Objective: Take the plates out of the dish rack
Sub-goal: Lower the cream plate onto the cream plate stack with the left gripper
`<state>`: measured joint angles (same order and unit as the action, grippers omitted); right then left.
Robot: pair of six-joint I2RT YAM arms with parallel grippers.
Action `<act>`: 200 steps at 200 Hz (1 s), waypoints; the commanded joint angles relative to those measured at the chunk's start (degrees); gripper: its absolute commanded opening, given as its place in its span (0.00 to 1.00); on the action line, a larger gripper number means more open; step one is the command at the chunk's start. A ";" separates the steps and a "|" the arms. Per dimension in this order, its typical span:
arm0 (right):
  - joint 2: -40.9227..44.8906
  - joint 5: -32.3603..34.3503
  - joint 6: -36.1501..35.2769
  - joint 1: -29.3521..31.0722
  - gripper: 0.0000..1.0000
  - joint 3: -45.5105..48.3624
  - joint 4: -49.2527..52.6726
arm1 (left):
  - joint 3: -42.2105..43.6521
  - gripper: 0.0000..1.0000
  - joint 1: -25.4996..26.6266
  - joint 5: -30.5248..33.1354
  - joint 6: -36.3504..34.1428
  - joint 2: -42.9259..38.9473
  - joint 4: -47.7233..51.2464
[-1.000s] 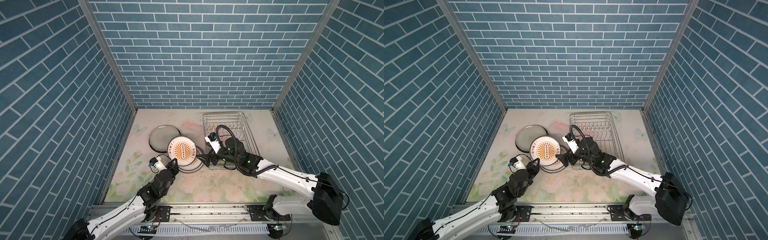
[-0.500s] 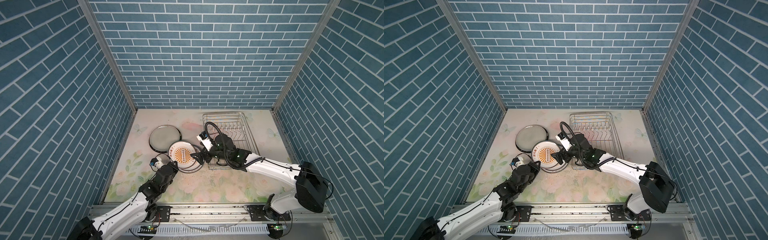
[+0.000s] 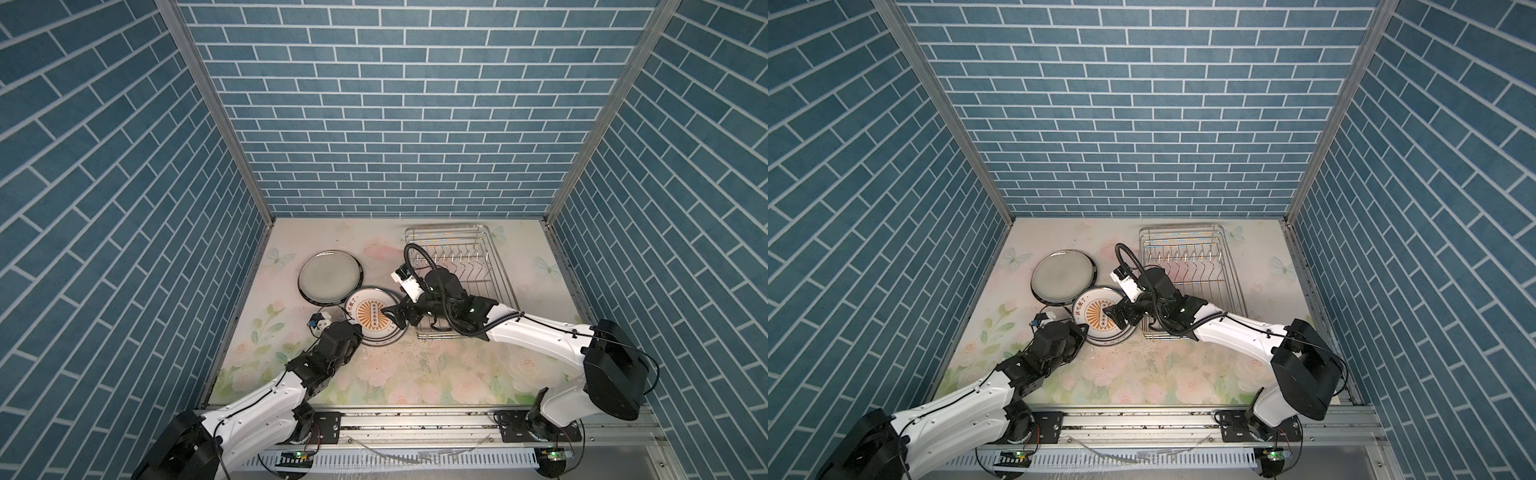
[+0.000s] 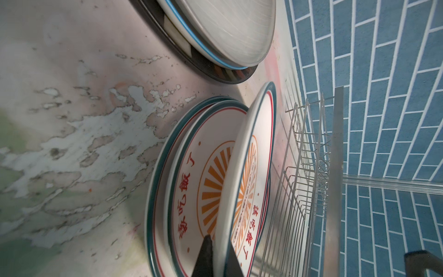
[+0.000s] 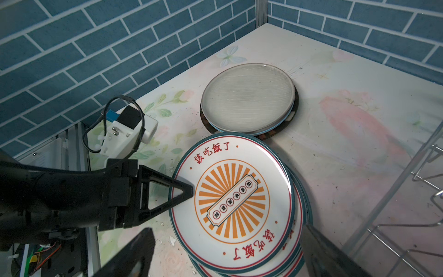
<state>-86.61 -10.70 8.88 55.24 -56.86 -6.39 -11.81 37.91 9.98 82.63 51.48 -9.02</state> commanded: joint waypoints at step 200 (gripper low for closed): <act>-7.96 4.28 -3.26 0.29 0.91 -7.58 5.51 | -3.92 0.27 -2.31 -3.90 4.60 6.62 1.90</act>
<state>-94.67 -7.57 7.55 55.24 -62.76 -1.45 -14.57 36.07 5.67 87.53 57.98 -7.70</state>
